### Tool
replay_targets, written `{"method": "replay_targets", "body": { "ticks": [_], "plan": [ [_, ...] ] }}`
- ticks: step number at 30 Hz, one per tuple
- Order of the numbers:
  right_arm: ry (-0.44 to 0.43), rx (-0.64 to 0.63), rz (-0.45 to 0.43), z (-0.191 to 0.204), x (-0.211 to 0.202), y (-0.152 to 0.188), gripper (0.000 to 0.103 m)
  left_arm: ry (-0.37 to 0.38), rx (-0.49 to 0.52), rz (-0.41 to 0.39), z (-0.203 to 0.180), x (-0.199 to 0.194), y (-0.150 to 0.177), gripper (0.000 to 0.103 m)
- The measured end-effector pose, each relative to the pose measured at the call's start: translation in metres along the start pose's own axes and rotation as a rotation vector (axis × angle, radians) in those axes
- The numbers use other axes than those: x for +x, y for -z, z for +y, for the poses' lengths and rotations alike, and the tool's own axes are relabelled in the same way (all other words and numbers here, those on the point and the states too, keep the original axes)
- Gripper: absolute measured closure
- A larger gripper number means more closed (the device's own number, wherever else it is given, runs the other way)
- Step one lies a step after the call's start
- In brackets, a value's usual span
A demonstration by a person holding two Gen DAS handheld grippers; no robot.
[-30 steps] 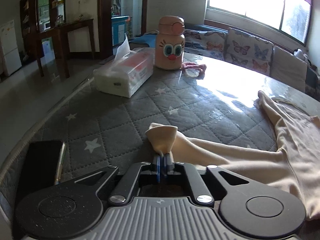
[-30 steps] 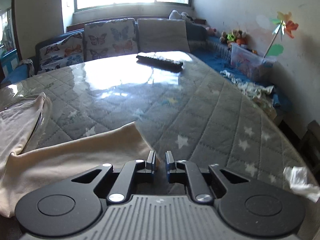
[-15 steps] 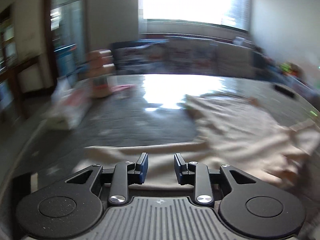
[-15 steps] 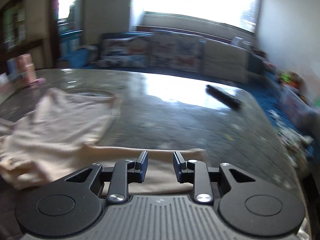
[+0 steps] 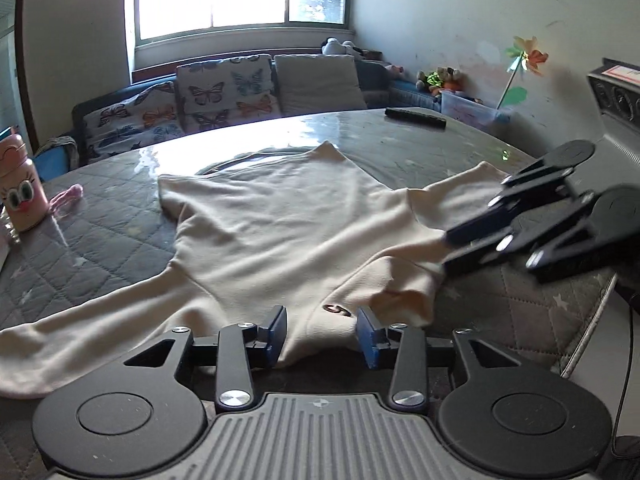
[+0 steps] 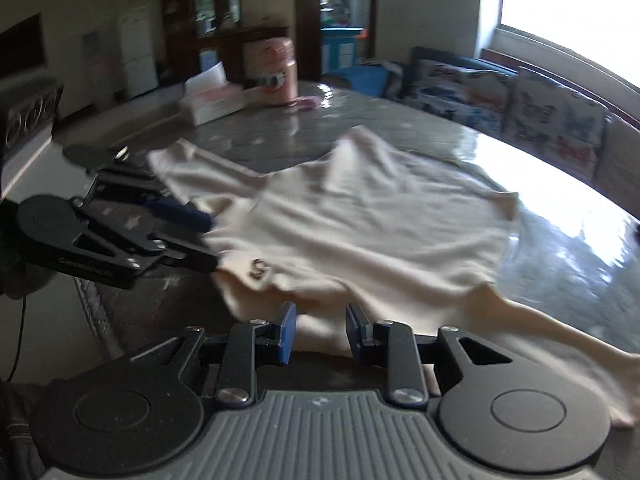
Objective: Fold clothes
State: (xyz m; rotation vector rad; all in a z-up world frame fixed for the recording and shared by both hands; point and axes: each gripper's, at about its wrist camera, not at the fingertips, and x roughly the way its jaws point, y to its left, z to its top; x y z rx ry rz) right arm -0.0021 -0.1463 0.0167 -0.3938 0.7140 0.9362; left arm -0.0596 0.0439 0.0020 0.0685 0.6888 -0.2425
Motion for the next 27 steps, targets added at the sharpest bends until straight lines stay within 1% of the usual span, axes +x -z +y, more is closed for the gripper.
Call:
{"method": "replay_targets", "body": {
  "ticks": [2,4,6,7,9,10,11,13,16,21,22,23,25,26,27],
  "plan": [
    [0.004,-0.017,0.012,0.009,0.012,0.001,0.076,0.006,0.01,0.0,-0.002,0.002,0.001,0.061],
    [0.029,-0.028,0.024,0.015,0.023,0.006,0.076,0.014,0.023,0.002,-0.004,0.004,0.002,0.061],
    [0.038,-0.008,0.036,0.015,0.026,0.01,0.078,0.02,0.034,0.008,-0.006,0.007,0.003,0.062],
    [0.043,0.002,0.043,0.015,0.027,0.011,0.083,0.026,0.038,0.012,-0.006,0.009,0.004,0.062],
    [0.051,0.014,0.044,0.015,0.026,0.014,0.093,0.031,0.047,0.017,-0.007,0.013,0.005,0.072],
    [0.054,0.018,0.039,0.014,0.025,0.015,0.096,0.03,0.05,0.018,-0.007,0.014,0.005,0.085],
    [0.054,0.024,0.033,0.013,0.022,0.015,0.096,0.03,0.054,0.019,-0.008,0.015,0.006,0.091],
    [0.054,0.026,0.019,0.013,0.015,0.016,0.098,0.032,0.062,0.016,-0.008,0.014,0.006,0.097],
    [0.04,0.021,0.007,0.015,0.004,0.016,0.098,0.046,0.073,0.013,-0.008,0.006,0.007,0.098],
    [-0.002,0.013,0.038,0.018,0.0,0.022,0.098,0.074,0.073,0.059,-0.004,0.006,0.01,0.097],
    [-0.015,0.017,0.062,0.017,0.005,0.024,0.097,0.08,0.073,0.069,-0.003,0.006,0.01,0.094],
    [-0.022,0.022,0.069,0.016,0.006,0.025,0.096,0.085,0.073,0.078,-0.002,0.006,0.011,0.094],
    [-0.056,0.035,0.068,0.012,0.001,0.022,0.094,0.076,0.055,0.051,0.006,-0.001,0.004,0.092],
    [-0.077,0.041,0.064,0.009,-0.002,0.019,0.094,0.062,0.049,0.033,0.011,-0.004,-0.002,0.091],
    [-0.082,0.045,0.058,0.006,-0.004,0.016,0.093,0.045,0.041,0.031,0.016,0.0,-0.006,0.091]
  ]
}}
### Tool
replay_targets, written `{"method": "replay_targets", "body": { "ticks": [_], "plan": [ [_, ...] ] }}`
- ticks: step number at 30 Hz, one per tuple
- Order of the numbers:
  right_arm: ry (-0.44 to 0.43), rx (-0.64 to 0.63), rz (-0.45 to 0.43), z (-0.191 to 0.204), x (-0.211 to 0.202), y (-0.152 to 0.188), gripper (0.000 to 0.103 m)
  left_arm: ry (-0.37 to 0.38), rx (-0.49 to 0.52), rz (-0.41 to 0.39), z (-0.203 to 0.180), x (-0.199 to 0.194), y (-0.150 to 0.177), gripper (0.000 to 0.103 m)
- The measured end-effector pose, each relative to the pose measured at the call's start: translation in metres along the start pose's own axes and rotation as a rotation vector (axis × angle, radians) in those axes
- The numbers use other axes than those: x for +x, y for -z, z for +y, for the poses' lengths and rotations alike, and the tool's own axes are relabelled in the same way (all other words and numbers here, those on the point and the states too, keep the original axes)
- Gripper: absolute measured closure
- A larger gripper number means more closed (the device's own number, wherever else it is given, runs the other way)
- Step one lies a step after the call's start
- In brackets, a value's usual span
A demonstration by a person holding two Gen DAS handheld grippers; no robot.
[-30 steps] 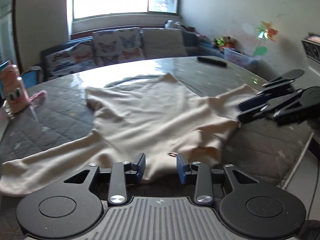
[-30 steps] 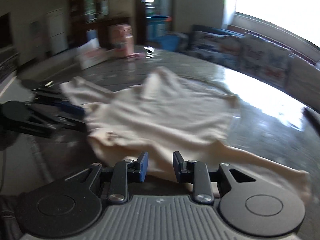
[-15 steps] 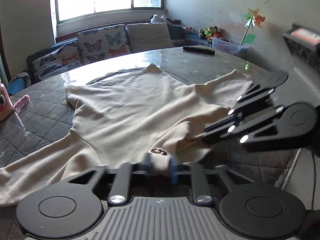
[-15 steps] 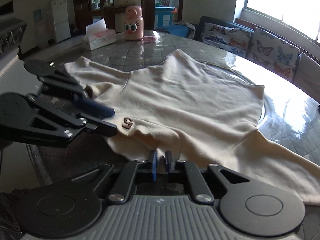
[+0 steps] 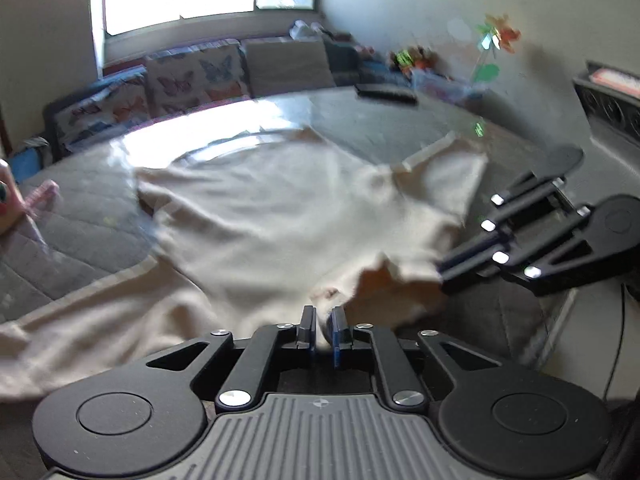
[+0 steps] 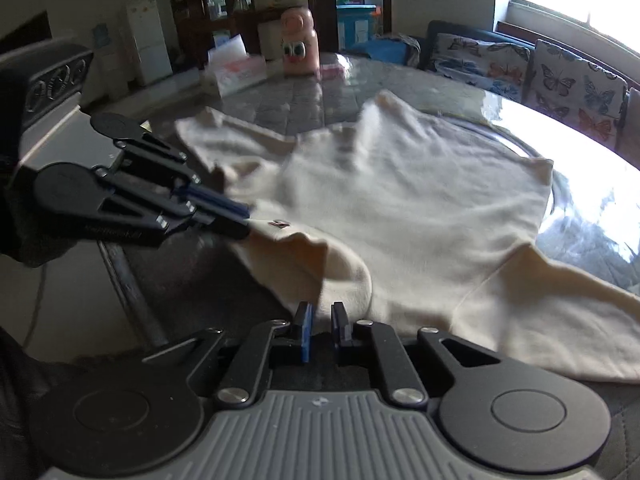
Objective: Fold clothes
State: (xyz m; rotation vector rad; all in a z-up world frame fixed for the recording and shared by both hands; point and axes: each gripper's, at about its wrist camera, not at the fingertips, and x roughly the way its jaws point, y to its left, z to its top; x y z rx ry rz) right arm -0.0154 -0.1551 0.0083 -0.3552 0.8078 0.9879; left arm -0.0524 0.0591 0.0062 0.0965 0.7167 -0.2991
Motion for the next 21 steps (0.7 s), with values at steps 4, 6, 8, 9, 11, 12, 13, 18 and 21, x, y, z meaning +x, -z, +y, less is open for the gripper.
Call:
{"method": "replay_targets", "body": {
  "ticks": [4,6,8,9,11,12,13,18,21],
  "plan": [
    [0.029,0.008,-0.037,-0.018,-0.006,-0.017,0.092,-0.069,-0.036,0.009,0.022,0.019,-0.011,0.077],
    [0.063,0.017,-0.055,-0.031,-0.004,-0.026,0.092,-0.103,-0.054,0.013,0.034,0.029,-0.016,0.076],
    [0.086,0.037,-0.057,-0.043,0.003,-0.032,0.092,-0.138,-0.072,0.018,0.045,0.039,-0.022,0.075],
    [0.098,0.049,-0.057,-0.05,0.007,-0.035,0.092,-0.155,-0.081,0.02,0.05,0.044,-0.024,0.074],
    [0.118,0.081,-0.053,-0.065,0.016,-0.039,0.092,-0.189,-0.099,0.025,0.062,0.054,-0.03,0.065],
    [0.124,0.092,-0.051,-0.071,0.02,-0.041,0.091,-0.207,-0.108,0.027,0.067,0.058,-0.033,0.063],
    [0.128,0.099,-0.049,-0.075,0.023,-0.042,0.091,-0.224,-0.117,0.029,0.073,0.063,-0.035,0.063],
    [0.131,0.12,-0.031,-0.092,0.043,-0.045,0.084,-0.241,-0.151,0.063,0.09,0.08,-0.034,0.085],
    [0.122,0.124,-0.016,-0.097,0.054,-0.046,0.084,-0.267,-0.162,0.053,0.087,0.071,-0.032,0.094]
  ]
}}
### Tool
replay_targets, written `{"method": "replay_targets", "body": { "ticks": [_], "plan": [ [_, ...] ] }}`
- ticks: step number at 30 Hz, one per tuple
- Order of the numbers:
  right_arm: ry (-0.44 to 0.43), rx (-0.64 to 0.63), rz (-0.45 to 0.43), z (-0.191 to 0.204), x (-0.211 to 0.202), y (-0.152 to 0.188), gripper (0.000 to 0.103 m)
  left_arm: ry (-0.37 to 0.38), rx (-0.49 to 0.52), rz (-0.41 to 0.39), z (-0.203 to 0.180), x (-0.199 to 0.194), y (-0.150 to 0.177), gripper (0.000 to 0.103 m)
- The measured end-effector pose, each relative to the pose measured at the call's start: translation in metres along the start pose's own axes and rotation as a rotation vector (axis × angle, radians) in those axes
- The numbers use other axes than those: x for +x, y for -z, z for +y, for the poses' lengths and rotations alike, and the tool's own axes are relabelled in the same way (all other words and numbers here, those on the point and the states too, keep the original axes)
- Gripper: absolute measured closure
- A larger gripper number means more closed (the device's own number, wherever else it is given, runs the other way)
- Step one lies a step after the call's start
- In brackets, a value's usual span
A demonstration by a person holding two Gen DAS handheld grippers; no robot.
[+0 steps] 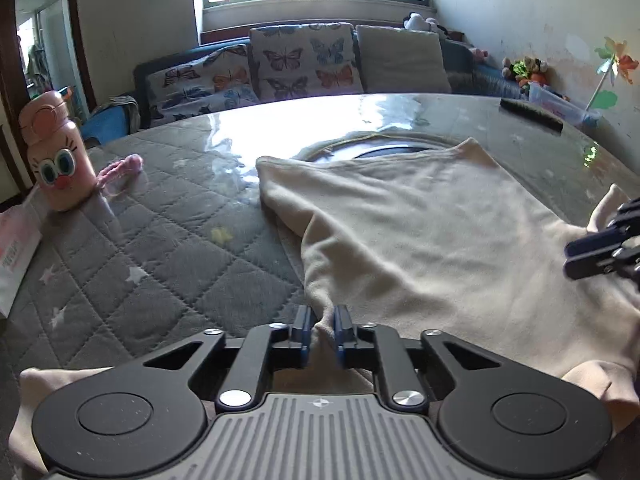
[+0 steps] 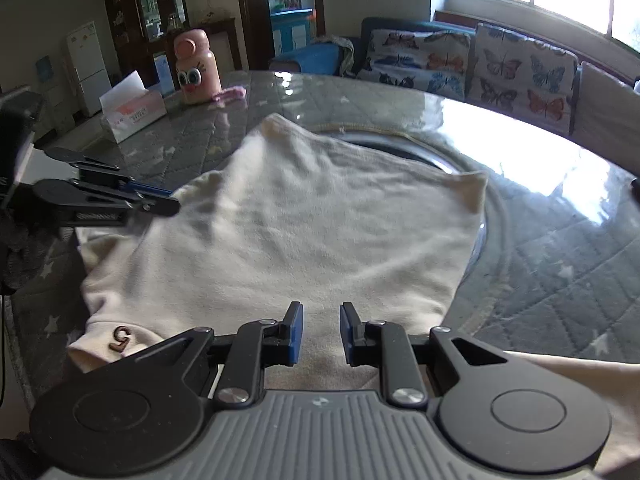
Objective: Fold clothes
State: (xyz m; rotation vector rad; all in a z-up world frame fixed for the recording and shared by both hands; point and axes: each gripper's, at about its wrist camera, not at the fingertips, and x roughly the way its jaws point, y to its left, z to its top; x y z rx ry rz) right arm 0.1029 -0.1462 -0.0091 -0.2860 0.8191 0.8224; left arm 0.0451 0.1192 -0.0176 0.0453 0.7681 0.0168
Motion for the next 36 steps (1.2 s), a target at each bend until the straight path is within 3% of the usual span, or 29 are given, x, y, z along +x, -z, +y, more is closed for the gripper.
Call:
{"method": "replay_targets", "body": {
  "ticks": [4,6,8,9,12,16,20,28,33,35,36],
  "plan": [
    [-0.011,-0.007,0.014,-0.004,0.006,0.0,0.079,-0.051,-0.02,0.03,-0.001,-0.009,0.006,0.093],
    [-0.016,-0.011,0.021,-0.005,0.01,0.0,0.077,-0.051,-0.022,0.054,-0.001,-0.008,0.007,0.088],
    [-0.022,-0.014,0.028,-0.007,0.013,0.0,0.076,-0.05,-0.042,0.062,0.002,-0.01,0.001,0.067],
    [-0.024,-0.016,0.031,-0.008,0.014,0.0,0.076,-0.052,-0.048,0.053,0.003,-0.01,-0.004,0.062],
    [-0.029,-0.006,0.021,-0.017,0.012,-0.007,0.075,-0.057,-0.057,0.028,0.007,-0.005,-0.021,0.061],
    [-0.006,0.019,0.0,-0.034,0.015,-0.021,0.075,-0.053,-0.071,0.027,0.013,0.017,-0.039,0.064],
    [0.05,0.06,-0.022,-0.061,0.027,-0.039,0.075,-0.067,-0.064,0.039,0.02,0.042,-0.05,0.074],
    [0.121,0.198,-0.052,-0.117,0.07,-0.069,0.075,-0.101,-0.07,0.024,0.032,0.075,-0.073,0.071],
    [0.125,0.229,-0.052,-0.13,0.092,-0.078,0.078,-0.076,-0.061,0.003,0.035,0.088,-0.085,0.072],
    [0.128,0.229,-0.049,-0.132,0.097,-0.078,0.096,-0.078,-0.044,-0.004,0.033,0.093,-0.088,0.097],
    [0.132,0.227,-0.051,-0.132,0.099,-0.078,0.099,-0.083,-0.033,-0.011,0.032,0.095,-0.09,0.097]
  ]
}}
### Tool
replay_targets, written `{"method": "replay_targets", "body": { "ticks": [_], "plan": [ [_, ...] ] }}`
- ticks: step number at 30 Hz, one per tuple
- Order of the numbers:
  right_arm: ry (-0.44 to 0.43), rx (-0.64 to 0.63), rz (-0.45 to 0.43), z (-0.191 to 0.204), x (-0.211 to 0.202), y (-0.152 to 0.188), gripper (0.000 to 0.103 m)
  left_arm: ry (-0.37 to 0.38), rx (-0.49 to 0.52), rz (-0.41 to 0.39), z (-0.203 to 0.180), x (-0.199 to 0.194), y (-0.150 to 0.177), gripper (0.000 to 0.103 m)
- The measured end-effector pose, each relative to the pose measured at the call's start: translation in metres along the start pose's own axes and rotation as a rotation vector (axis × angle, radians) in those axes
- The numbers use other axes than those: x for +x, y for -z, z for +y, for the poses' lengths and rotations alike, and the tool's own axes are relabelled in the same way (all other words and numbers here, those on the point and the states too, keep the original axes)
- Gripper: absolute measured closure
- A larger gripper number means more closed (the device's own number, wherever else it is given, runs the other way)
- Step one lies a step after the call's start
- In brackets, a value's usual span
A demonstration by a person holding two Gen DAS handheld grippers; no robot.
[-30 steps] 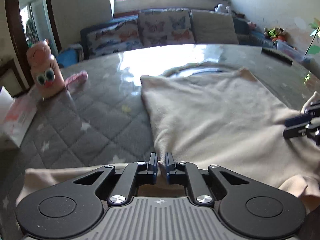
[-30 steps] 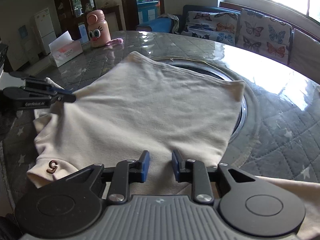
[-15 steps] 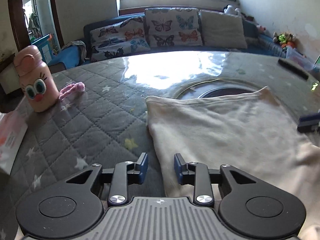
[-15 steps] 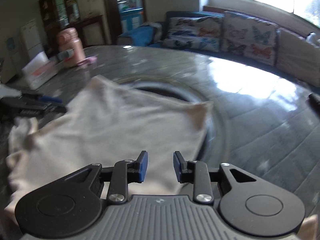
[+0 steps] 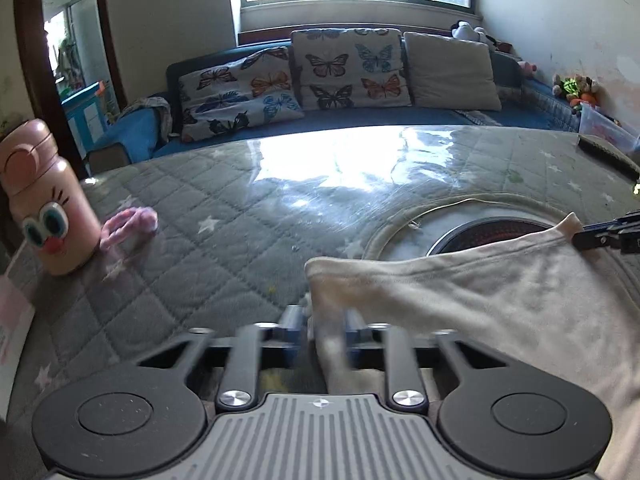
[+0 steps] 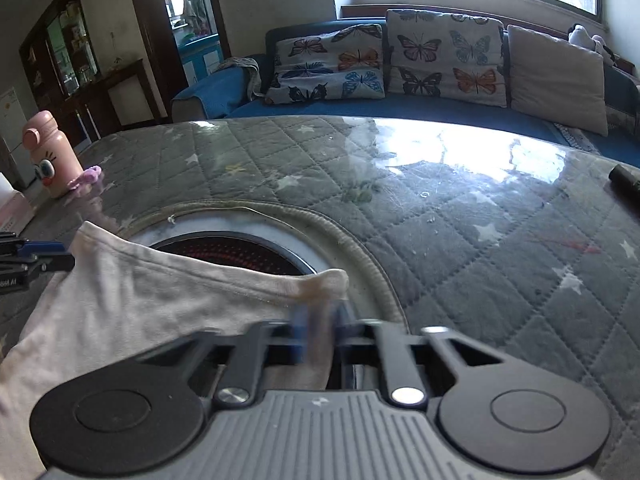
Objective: Fold clothes
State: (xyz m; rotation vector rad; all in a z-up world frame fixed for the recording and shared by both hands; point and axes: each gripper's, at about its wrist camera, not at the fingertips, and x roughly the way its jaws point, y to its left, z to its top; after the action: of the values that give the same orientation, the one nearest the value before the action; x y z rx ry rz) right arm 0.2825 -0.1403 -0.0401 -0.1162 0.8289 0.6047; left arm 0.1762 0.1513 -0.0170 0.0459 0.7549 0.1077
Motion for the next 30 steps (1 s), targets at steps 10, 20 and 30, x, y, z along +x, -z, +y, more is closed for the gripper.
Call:
{"method": "replay_targets", "body": {
  "ticks": [10,20,30],
  "plan": [
    [0.087,-0.055,-0.017,0.01,0.003,-0.006,0.095,-0.047,0.022,-0.041,-0.003,0.014,-0.007,0.095],
    [0.023,-0.155,-0.01,0.042,-0.053,0.005,0.073,0.05,0.011,-0.054,-0.001,-0.053,0.014,0.094],
    [-0.089,-0.25,0.048,0.102,-0.091,0.073,0.061,0.189,0.062,-0.044,-0.039,-0.11,0.089,0.094]
  ]
}}
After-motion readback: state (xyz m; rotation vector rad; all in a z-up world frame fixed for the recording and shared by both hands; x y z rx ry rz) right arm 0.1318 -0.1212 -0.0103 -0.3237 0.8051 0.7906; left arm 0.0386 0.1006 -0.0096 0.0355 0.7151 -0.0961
